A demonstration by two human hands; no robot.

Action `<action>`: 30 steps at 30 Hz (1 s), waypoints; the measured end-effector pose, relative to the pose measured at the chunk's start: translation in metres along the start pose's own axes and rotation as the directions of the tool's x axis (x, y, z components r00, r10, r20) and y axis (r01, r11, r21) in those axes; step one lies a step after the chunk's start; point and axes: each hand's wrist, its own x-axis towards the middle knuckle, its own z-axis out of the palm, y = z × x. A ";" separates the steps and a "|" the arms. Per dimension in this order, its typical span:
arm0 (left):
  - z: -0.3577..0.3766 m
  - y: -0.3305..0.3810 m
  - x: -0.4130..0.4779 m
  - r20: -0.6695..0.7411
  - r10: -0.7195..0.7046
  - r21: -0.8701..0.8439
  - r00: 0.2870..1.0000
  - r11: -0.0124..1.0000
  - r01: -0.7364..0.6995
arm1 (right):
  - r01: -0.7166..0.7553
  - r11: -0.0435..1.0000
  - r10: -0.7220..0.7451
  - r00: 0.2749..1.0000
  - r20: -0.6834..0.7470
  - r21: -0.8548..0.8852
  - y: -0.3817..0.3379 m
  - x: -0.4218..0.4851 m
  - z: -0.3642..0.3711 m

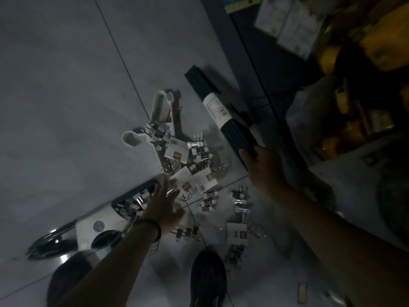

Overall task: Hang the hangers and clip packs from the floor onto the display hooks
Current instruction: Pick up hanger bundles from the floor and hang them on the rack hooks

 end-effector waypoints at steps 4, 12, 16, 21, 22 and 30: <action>-0.016 0.009 -0.033 -0.034 -0.126 -0.562 0.991 0.822 0.086 | 0.030 0.986 -0.017 0.997 -0.078 0.167 -0.043 -0.042 -0.014; -0.049 0.026 -0.146 0.104 -0.150 -0.989 0.983 -0.121 0.087 | 0.400 0.904 -0.381 0.914 -0.140 0.152 -0.111 -0.171 0.005; -0.051 0.004 -0.184 -0.014 -0.213 -0.929 0.977 -0.358 -0.091 | 0.588 0.806 -0.590 0.807 0.021 0.059 -0.114 -0.232 0.038; -0.015 -0.064 -0.207 0.141 -0.404 -0.876 0.904 -0.476 -0.076 | 0.764 0.645 -0.749 0.629 0.208 0.013 -0.106 -0.269 0.098; -0.001 -0.079 -0.210 0.178 -0.438 -0.870 0.881 -0.489 -0.067 | 0.785 0.619 -0.768 0.601 0.221 0.018 -0.109 -0.271 0.110; 0.051 -0.159 -0.221 0.410 -0.452 -0.690 0.792 -0.722 -0.054 | 0.792 0.606 -0.751 0.538 0.383 0.075 -0.106 -0.300 0.186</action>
